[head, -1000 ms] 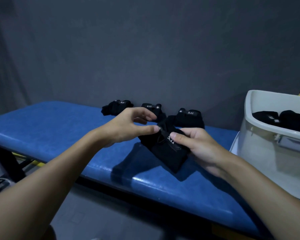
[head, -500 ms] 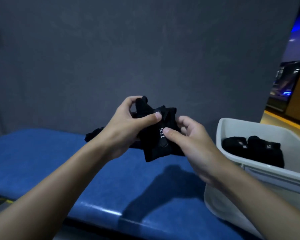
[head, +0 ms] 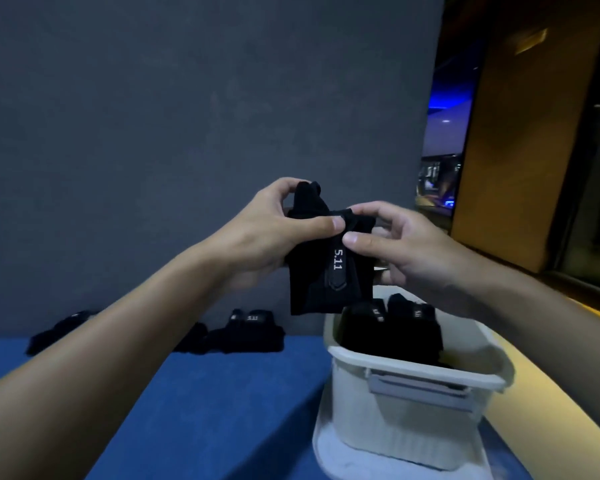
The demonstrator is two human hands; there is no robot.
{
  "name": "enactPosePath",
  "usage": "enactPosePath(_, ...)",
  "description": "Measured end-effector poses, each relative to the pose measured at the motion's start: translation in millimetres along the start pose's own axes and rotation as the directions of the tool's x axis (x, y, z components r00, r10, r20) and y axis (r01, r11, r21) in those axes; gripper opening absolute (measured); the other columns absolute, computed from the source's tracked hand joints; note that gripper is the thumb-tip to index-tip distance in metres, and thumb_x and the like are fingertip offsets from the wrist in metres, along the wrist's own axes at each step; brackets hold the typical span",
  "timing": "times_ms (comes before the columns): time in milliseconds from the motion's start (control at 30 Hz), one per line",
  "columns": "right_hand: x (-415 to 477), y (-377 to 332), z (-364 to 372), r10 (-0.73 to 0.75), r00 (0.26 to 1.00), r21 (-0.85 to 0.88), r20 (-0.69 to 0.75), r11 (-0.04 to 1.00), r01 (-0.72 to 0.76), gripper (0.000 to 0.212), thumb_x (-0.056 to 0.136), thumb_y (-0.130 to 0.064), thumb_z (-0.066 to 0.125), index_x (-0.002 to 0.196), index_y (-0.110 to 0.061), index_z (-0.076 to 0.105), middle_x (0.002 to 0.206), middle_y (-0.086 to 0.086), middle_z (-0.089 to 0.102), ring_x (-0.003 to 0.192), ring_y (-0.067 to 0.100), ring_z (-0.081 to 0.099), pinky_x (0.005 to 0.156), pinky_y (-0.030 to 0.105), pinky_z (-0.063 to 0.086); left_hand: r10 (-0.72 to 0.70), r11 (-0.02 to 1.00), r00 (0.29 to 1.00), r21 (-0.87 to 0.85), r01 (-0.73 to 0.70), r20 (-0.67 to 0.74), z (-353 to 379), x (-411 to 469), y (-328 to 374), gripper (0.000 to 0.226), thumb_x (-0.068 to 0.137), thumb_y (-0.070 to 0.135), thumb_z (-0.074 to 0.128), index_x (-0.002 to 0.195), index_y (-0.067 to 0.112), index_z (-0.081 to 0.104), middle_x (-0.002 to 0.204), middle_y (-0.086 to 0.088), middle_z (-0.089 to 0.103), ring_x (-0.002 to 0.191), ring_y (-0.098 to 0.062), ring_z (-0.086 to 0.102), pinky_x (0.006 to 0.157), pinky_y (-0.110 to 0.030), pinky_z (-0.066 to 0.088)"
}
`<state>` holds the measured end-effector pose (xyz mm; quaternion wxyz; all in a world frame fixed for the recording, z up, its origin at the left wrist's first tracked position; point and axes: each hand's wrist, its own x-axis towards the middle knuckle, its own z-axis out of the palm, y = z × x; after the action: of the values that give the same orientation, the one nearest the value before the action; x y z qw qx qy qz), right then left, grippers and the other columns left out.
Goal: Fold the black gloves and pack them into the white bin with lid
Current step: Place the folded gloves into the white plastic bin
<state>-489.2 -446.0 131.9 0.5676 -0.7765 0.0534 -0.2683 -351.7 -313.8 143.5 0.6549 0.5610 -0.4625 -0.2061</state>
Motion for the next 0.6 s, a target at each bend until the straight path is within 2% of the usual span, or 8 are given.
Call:
enactPosePath(133,-7.1,0.3,-31.7,0.043,0.999,-0.073,-0.018,0.996,-0.044,0.046,0.075,-0.026,0.073,0.119,-0.018,0.061,0.093,-0.001,0.074,0.097,0.019,0.072,0.081,0.041,0.06,-0.021,0.999,0.997,0.051,0.017,0.073,28.7,23.6,-10.1,0.047,0.082,0.014,0.079,0.123,0.018,0.055,0.101,-0.01,0.068,0.088,-0.026,0.071,0.089,-0.049,0.056)
enactPosePath(233,-8.4,7.7,-45.3,0.103,0.994,-0.124,-0.048,0.986,-0.108,0.039,0.084,-0.018,0.071,0.12,-0.019,0.058,0.1,0.009,0.074,0.098,0.026,0.071,0.086,0.05,0.055,-0.07,0.995,0.99,0.076,0.061,0.125,40.8,34.3,-21.2,0.041,0.087,0.02,0.074,0.125,0.017,0.056,0.112,-0.01,0.07,0.092,-0.021,0.072,0.085,-0.043,0.058)
enactPosePath(300,-8.5,15.6,-51.3,0.147,0.985,-0.159,-0.089,0.974,-0.16,0.039,0.087,-0.016,0.07,0.122,-0.025,0.054,0.107,0.012,0.072,0.1,0.029,0.071,0.09,0.052,0.053,-0.079,0.987,0.988,0.147,0.06,0.129,39.0,40.0,-34.6,0.042,0.09,0.025,0.071,0.128,0.019,0.054,0.113,-0.007,0.071,0.094,-0.015,0.072,0.083,-0.039,0.06)
enactPosePath(367,-9.6,23.6,-54.3,0.194,0.973,-0.186,-0.121,0.959,-0.215,0.041,0.088,-0.018,0.07,0.123,-0.029,0.052,0.108,0.011,0.072,0.096,0.027,0.071,0.084,0.048,0.057,-0.04,0.932,0.993,0.363,-0.002,0.108,28.7,43.8,-51.6,0.048,0.087,0.036,0.074,0.129,0.026,0.054,0.114,-0.003,0.069,0.101,-0.011,0.069,0.091,-0.04,0.058)
enactPosePath(433,-10.3,31.8,-56.5,0.244,0.959,-0.19,-0.143,0.944,-0.268,0.04,0.089,-0.017,0.07,0.123,-0.029,0.052,0.106,0.01,0.07,0.089,0.024,0.072,0.07,0.041,0.06,-0.03,0.822,0.989,0.567,-0.058,0.146,15.8,44.1,-66.2,0.041,0.082,0.044,0.075,0.119,0.036,0.059,0.116,0.005,0.065,0.105,-0.005,0.065,0.099,-0.037,0.053)
enactPosePath(533,-8.7,44.1,-56.0,0.334,0.932,-0.163,-0.14,0.921,-0.354,0.036,0.088,-0.014,0.07,0.119,-0.024,0.056,0.102,0.011,0.068,0.081,0.023,0.072,0.062,0.036,0.059,-0.126,0.717,0.963,0.693,-0.078,0.239,1.3,39.0,-81.6,0.022,0.088,0.04,0.071,0.108,0.04,0.064,0.116,0.017,0.068,0.113,0.002,0.06,0.105,-0.032,0.047)
enactPosePath(600,-7.3,50.7,-52.1,0.382,0.917,-0.155,-0.118,0.905,-0.397,0.031,0.089,-0.013,0.07,0.117,-0.021,0.059,0.097,0.01,0.068,0.076,0.021,0.07,0.061,0.036,0.058,-0.172,0.703,0.949,0.708,-0.069,0.263,-4.0,35.3,-88.0,0.021,0.089,0.039,0.069,0.109,0.035,0.068,0.116,0.019,0.069,0.114,0.006,0.06,0.105,-0.031,0.047)
